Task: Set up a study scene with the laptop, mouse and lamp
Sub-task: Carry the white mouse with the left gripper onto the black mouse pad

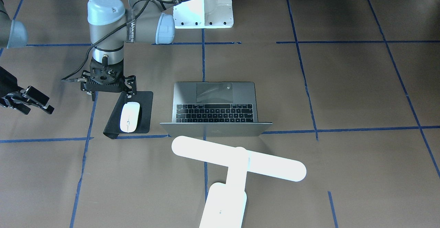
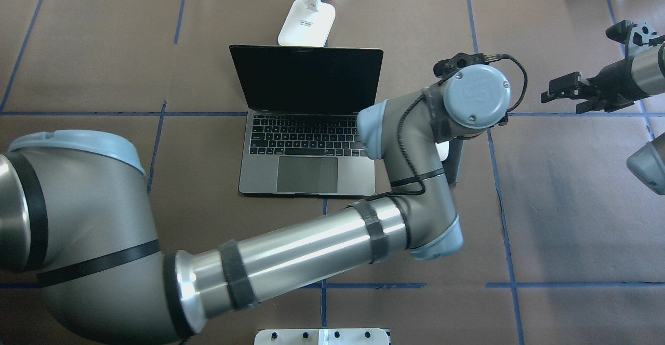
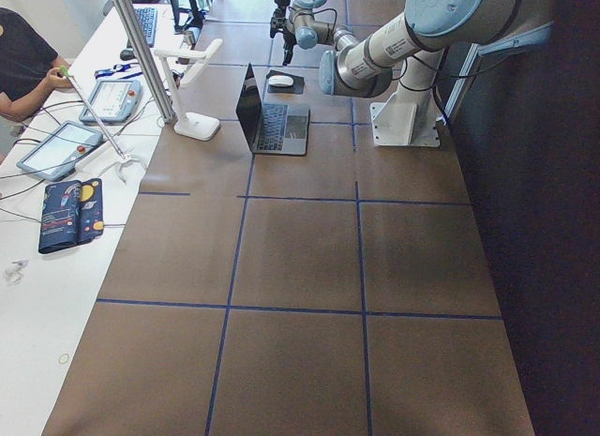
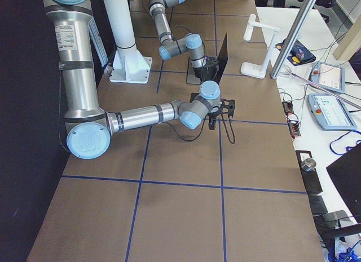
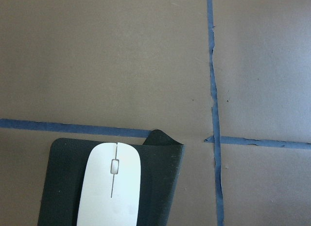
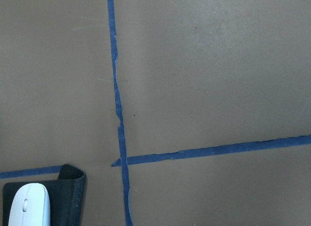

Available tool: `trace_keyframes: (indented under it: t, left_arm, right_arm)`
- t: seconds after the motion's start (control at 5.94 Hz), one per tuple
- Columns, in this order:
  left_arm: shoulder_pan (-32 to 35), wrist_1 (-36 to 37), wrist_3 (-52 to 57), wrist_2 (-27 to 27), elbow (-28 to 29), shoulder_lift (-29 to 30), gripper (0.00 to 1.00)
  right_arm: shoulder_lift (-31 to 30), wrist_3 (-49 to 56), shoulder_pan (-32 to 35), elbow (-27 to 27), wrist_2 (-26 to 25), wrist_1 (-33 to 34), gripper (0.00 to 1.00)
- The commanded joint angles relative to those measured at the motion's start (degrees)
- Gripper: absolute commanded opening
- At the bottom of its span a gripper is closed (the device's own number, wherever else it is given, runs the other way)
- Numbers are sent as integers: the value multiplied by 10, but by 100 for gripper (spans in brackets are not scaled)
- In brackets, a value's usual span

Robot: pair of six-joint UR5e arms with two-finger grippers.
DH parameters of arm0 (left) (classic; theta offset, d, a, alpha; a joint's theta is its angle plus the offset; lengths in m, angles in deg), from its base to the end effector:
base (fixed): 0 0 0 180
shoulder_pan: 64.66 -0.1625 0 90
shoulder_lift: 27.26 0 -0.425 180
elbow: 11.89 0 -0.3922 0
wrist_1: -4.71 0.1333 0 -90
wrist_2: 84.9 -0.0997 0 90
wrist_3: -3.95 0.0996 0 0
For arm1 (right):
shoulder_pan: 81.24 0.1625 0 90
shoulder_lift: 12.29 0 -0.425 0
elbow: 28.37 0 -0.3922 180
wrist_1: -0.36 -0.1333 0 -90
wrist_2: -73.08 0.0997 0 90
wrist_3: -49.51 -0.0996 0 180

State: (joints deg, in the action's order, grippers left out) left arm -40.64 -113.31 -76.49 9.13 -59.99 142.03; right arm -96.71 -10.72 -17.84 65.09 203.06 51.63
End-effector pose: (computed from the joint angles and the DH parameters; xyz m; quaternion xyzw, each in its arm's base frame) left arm 0.7351 -0.4659 -0.0460 0.1277 0.5255 -0.0870 0.8366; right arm -0.1853 -0.5248 0.5013 0.0616 -0.4886 0.1161 0.8626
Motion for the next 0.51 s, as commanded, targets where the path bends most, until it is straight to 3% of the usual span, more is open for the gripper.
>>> trace_keyframes:
  t: [0.0,0.34]
  left_arm:
    - [12,64,6,29,-225,-140,100]
    - [43,84,42,74,-383,-265,100]
  right_arm:
    - [-1,8,23,-1,4,2,100]
    - [-3,19,52,-6,34,3,100]
